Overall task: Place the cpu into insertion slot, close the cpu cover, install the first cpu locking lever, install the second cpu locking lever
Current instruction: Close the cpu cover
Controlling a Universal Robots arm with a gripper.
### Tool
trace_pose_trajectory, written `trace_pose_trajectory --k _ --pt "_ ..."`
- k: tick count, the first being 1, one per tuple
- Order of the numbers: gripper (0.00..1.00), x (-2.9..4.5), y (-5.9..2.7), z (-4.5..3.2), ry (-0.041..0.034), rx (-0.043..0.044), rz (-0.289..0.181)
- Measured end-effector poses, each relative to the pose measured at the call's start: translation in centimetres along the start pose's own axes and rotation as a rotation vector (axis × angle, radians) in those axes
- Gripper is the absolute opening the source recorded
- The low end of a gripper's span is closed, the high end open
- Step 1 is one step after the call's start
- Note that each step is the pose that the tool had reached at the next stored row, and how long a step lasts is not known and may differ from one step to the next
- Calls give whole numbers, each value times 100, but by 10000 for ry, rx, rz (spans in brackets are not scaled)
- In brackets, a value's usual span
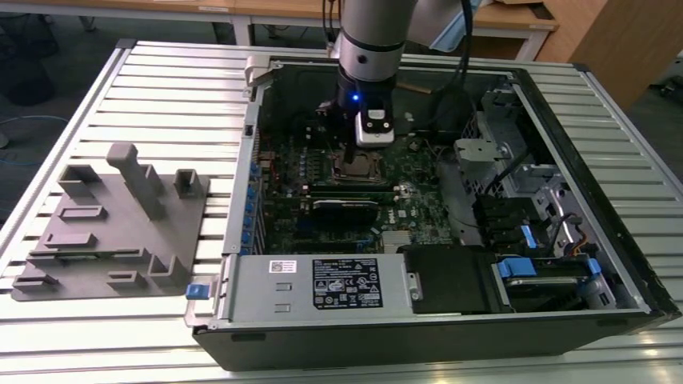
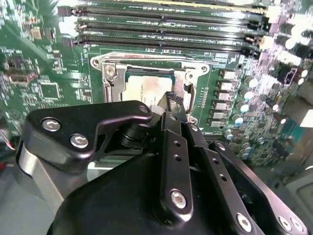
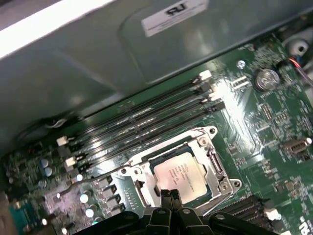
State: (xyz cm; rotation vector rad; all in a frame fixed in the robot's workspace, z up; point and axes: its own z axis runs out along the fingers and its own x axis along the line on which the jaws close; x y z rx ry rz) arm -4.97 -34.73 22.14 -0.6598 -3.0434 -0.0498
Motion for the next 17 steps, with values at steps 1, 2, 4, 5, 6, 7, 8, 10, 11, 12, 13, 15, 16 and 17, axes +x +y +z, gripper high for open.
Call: trace_pose_trajectory --k 1,2,4,5,6,7,8,10,11,12,13,15,16,17 --pt "11 0 0 0 5 3 -157" --pt "11 0 0 1 10 6 -316" --pt "11 0 0 2 20 11 -633" --pt "11 0 0 2 26 13 -802" --pt "11 0 0 3 32 14 -959" --pt "11 0 0 3 38 15 -1110" --pt "11 0 0 4 44 15 -1256" --pt "11 0 0 5 57 11 -1553" --pt "11 0 0 5 64 9 -1696" --pt "11 0 0 6 70 6 -1850" --pt "11 0 0 6 77 4 -1995" --pt "11 0 0 7 90 0 -2284" --pt "11 0 0 8 97 -2 -2433" --pt "11 0 0 8 103 -2 -2585"
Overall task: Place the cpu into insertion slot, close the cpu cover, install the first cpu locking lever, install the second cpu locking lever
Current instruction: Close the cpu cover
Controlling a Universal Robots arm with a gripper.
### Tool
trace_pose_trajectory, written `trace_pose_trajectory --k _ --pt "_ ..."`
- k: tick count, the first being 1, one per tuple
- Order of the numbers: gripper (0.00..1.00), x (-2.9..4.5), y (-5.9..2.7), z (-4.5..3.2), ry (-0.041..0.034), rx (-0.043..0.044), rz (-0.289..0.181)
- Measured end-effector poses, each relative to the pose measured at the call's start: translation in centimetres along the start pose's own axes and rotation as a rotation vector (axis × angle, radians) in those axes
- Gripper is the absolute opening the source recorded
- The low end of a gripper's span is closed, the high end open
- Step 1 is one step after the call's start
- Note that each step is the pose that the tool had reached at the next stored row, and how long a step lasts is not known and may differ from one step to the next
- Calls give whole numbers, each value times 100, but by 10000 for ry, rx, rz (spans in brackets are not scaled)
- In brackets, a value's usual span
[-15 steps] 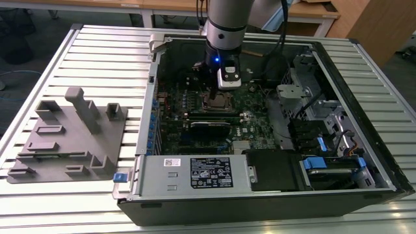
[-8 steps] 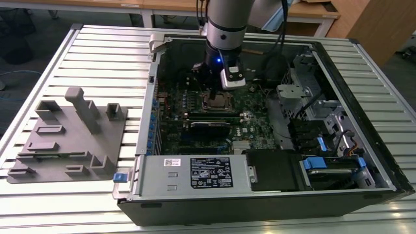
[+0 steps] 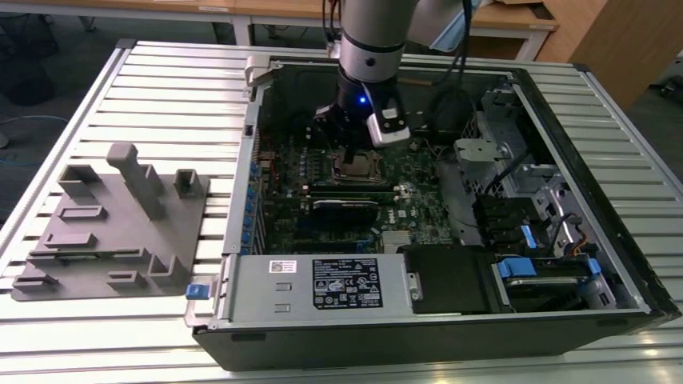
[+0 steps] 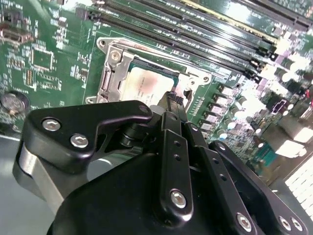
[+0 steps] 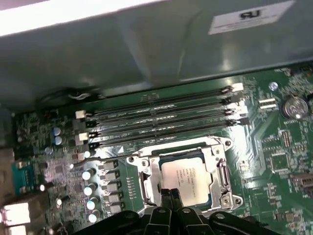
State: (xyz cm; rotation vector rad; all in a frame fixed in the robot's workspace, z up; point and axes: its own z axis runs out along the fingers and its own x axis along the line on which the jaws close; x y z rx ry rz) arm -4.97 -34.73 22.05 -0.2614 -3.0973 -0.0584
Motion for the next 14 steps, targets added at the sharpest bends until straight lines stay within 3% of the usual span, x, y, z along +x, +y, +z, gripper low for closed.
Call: trace_pose_trajectory --k 8,14 --pt "11 0 0 3 44 34 -1221" --pt "11 0 0 4 45 35 -1247"
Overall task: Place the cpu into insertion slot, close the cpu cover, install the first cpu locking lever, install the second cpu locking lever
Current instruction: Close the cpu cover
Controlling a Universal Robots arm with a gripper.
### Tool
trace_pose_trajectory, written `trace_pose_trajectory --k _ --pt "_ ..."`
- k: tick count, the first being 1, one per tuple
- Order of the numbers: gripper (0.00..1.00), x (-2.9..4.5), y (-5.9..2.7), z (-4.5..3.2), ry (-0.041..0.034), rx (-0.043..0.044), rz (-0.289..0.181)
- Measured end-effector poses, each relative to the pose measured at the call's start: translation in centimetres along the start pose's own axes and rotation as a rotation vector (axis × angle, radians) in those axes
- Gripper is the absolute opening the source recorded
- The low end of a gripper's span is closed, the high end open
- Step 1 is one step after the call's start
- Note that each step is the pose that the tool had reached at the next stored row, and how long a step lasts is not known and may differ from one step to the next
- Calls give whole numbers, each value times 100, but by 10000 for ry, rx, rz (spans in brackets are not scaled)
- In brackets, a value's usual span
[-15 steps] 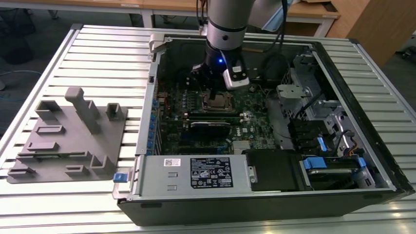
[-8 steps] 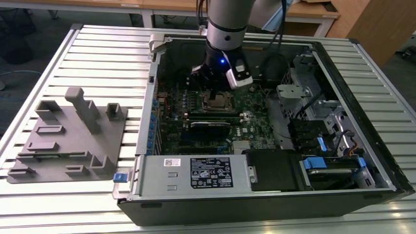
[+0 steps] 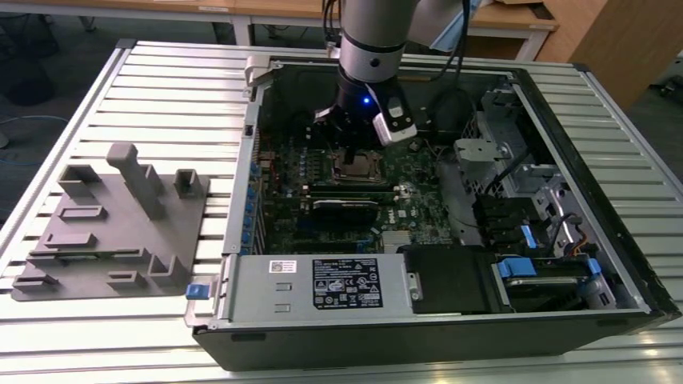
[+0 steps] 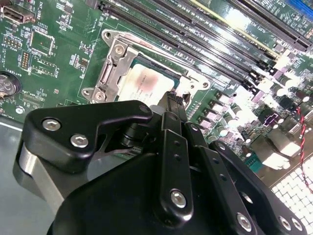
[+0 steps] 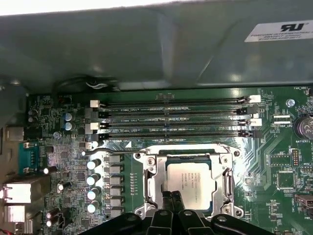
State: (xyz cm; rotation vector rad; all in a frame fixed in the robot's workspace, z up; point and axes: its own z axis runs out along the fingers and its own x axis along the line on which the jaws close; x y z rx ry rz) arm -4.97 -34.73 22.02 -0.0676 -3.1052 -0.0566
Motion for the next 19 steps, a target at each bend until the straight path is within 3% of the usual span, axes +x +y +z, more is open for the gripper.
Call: trace_pose_trajectory --k 6,19 --pt "11 0 0 0 8 15 -442" --pt "11 0 -1 16 -23 12 -327"
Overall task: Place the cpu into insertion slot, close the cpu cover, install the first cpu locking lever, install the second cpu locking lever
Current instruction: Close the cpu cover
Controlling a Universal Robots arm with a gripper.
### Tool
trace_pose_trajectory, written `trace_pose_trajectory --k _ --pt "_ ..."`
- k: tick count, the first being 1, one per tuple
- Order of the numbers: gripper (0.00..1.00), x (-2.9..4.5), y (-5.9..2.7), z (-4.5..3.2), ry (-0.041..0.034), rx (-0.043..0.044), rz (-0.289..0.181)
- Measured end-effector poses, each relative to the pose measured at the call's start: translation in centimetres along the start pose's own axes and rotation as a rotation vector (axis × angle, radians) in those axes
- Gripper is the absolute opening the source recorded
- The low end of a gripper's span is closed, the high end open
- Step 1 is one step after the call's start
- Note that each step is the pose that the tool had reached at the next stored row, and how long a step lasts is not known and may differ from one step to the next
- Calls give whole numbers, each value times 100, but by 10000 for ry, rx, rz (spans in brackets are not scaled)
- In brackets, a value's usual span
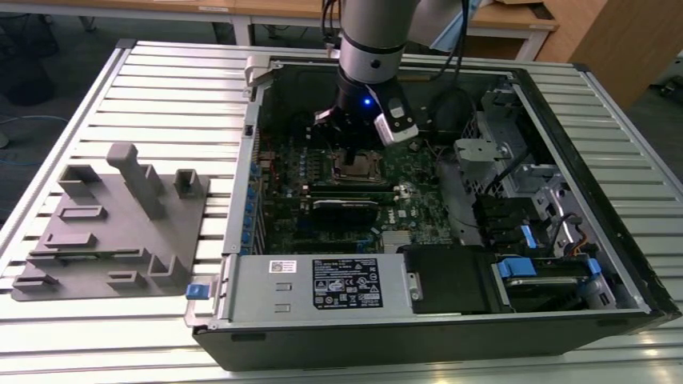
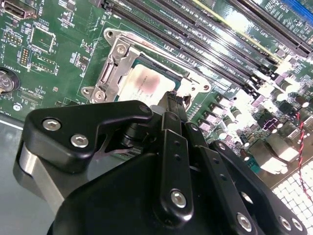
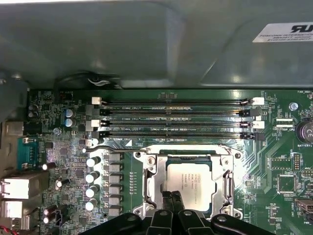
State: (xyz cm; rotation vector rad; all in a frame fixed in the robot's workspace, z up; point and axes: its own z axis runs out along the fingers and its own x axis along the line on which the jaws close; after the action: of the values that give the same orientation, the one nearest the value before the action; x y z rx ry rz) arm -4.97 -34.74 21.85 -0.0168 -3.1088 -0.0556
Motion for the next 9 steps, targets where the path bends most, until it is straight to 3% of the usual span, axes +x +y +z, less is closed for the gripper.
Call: trace_pose_trajectory --k 2,4,5,9 --pt "11 7 0 1 -41 -2 1" --pt "11 24 0 6 -212 -8 -7" --pt "11 30 0 8 -256 -10 -9" --pt "11 40 -1 8 -260 -9 -10"
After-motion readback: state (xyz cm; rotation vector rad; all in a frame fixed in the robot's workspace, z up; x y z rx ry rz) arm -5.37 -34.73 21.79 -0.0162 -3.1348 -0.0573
